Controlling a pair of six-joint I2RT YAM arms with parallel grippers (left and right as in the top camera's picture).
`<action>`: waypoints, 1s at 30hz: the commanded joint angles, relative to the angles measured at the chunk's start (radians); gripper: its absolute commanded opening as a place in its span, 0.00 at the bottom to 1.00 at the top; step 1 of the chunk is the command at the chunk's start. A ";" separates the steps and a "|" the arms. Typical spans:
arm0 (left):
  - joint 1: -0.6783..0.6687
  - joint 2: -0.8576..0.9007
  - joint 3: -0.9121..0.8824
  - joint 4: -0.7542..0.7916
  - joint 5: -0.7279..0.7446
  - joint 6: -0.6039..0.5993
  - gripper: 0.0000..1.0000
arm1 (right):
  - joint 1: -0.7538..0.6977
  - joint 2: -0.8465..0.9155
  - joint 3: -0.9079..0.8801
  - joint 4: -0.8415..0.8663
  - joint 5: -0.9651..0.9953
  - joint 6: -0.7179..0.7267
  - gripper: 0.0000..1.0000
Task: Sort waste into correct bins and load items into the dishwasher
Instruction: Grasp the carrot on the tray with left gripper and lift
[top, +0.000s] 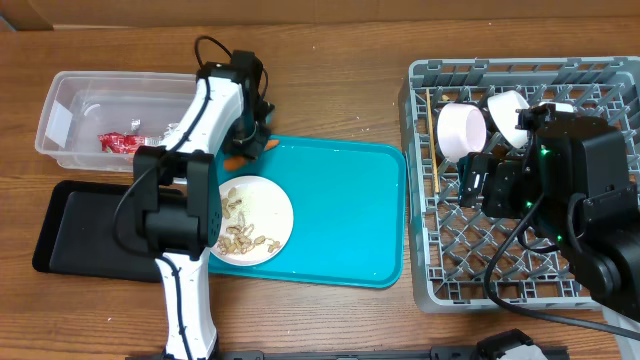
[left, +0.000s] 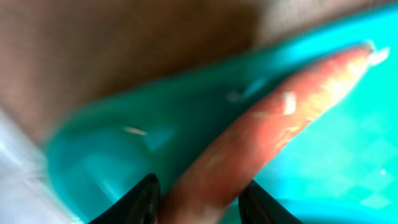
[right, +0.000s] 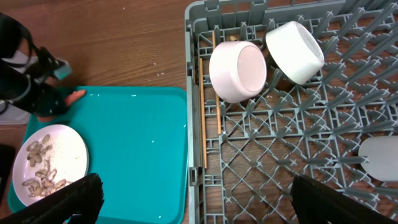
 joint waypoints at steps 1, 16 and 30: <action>-0.015 0.047 -0.031 -0.037 0.040 0.067 0.42 | 0.002 -0.003 0.008 0.003 -0.004 0.003 1.00; -0.024 0.045 0.108 -0.094 -0.012 -0.030 0.12 | 0.002 -0.003 0.008 0.005 -0.004 0.003 1.00; -0.031 0.039 0.627 -0.427 -0.006 -0.203 0.06 | 0.002 -0.003 0.008 0.012 -0.004 0.004 1.00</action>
